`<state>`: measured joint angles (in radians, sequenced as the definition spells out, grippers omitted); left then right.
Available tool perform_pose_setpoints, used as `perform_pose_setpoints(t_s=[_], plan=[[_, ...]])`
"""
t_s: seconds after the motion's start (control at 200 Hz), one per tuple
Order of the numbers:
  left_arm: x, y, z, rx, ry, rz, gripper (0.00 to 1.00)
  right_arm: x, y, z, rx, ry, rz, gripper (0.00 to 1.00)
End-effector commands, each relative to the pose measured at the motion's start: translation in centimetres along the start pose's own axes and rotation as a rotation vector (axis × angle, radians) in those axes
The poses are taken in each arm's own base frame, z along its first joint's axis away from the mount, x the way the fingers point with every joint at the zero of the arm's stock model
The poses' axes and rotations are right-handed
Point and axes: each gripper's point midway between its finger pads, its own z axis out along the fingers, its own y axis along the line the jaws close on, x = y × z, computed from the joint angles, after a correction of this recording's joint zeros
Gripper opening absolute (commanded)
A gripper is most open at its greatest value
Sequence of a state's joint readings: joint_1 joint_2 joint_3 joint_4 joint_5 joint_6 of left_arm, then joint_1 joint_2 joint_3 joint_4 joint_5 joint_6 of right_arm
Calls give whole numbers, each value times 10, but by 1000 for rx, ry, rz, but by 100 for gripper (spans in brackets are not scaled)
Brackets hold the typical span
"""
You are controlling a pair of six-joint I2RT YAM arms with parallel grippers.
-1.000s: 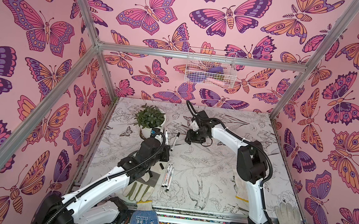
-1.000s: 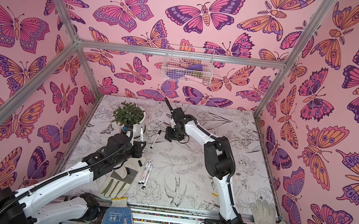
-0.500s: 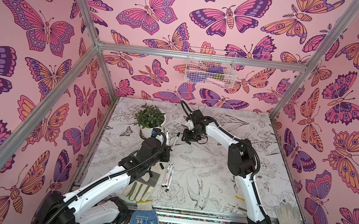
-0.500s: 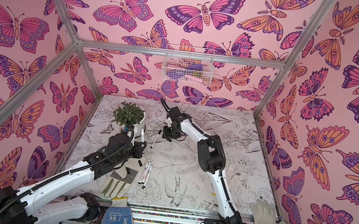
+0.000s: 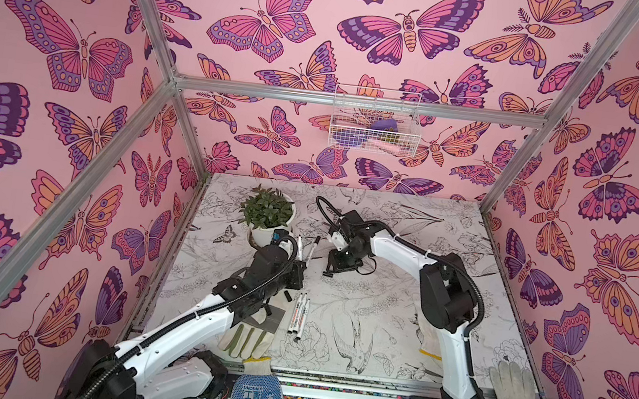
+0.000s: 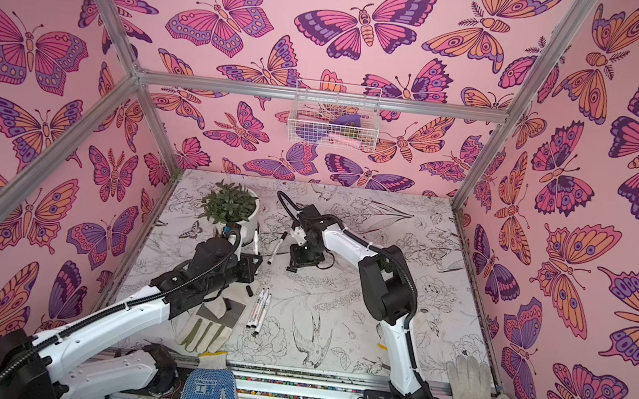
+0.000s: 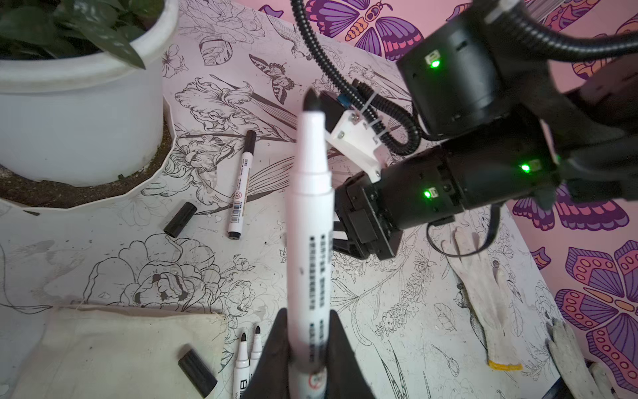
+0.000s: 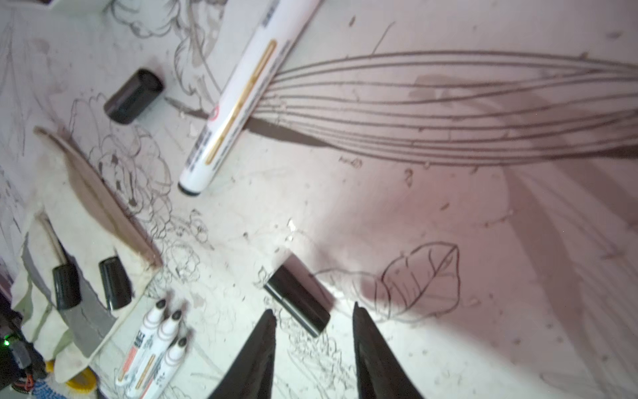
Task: Insert the pens into the pen caps
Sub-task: 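Close the right gripper on the black cap and lift it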
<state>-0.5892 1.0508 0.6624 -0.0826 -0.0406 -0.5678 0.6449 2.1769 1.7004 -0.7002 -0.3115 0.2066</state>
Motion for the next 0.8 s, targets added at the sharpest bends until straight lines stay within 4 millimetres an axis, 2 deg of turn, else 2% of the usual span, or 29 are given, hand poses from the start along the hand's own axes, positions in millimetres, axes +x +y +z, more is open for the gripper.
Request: perform_pose_setpoints(t_s=[0.0, 0.11, 0.205, 0.28, 0.381, 0.481, 0.631, 0.791], plan=[[-7, -5, 0, 17, -5, -11, 0, 9, 12, -22, 30, -17, -113, 45], [-7, -5, 0, 16, -5, -12, 0, 33, 21, -18, 53, 35, -176, 48], [-7, -6, 1, 20, -3, -11, 0, 59, 26, -5, 120, 109, -263, 53], [-8, -7, 0, 24, -8, -8, 0, 76, 20, 4, 199, 169, -315, 56], [-10, -8, -2, 27, -17, -6, 0, 86, 10, 11, 233, 188, -281, 57], [-13, -7, -5, 22, -33, -6, 0, 84, 3, 15, 268, 176, -270, 57], [-17, -6, -9, 18, -52, 1, 0, 66, -14, 19, 314, 145, -172, 56], [-16, -4, -9, 12, -51, -1, 0, 51, -17, 16, 302, 101, -138, 55]])
